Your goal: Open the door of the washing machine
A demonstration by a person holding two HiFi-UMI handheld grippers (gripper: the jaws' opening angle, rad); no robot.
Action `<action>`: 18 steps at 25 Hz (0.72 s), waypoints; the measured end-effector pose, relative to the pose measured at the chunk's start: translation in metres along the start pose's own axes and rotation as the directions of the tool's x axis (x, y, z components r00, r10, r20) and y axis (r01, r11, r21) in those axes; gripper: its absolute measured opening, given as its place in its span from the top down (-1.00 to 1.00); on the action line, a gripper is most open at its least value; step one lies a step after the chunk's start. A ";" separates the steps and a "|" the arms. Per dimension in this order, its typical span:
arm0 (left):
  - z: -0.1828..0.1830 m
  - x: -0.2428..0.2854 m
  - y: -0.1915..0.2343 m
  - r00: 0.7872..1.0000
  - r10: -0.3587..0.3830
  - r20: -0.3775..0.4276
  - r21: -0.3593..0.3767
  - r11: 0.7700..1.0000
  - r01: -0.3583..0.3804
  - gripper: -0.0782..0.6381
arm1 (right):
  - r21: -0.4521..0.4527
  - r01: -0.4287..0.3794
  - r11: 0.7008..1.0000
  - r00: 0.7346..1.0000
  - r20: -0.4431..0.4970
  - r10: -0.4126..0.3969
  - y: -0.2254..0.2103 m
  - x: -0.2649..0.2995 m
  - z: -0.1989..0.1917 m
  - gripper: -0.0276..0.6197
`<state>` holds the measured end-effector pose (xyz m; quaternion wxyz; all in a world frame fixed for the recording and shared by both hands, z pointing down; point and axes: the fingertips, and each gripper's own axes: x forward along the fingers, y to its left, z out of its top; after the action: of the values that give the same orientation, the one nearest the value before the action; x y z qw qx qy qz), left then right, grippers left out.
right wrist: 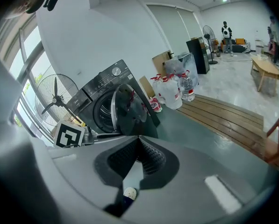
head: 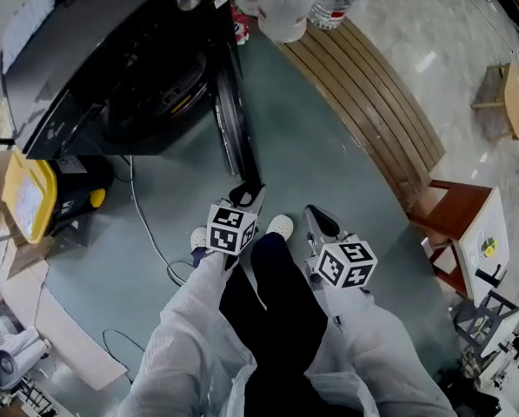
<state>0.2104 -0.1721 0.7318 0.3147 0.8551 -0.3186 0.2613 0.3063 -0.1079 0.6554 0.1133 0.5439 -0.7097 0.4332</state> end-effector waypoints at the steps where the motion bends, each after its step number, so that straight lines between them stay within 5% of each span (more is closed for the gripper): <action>1: 0.002 0.004 -0.004 1.000 -0.007 -0.001 0.000 1.000 0.007 0.43 | 0.005 0.006 1.000 1.000 0.004 -0.006 -0.004 -0.003 0.001 0.88; 18: 0.037 0.072 -0.063 0.998 -0.056 0.019 -0.058 0.997 0.057 0.46 | 0.057 0.070 0.996 0.997 0.036 -0.072 -0.054 -0.020 0.021 0.88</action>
<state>0.3119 -0.1880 0.7304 0.3441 0.8564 -0.3047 0.2353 0.3673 -0.1114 0.6563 0.1000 0.5799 -0.6797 0.4379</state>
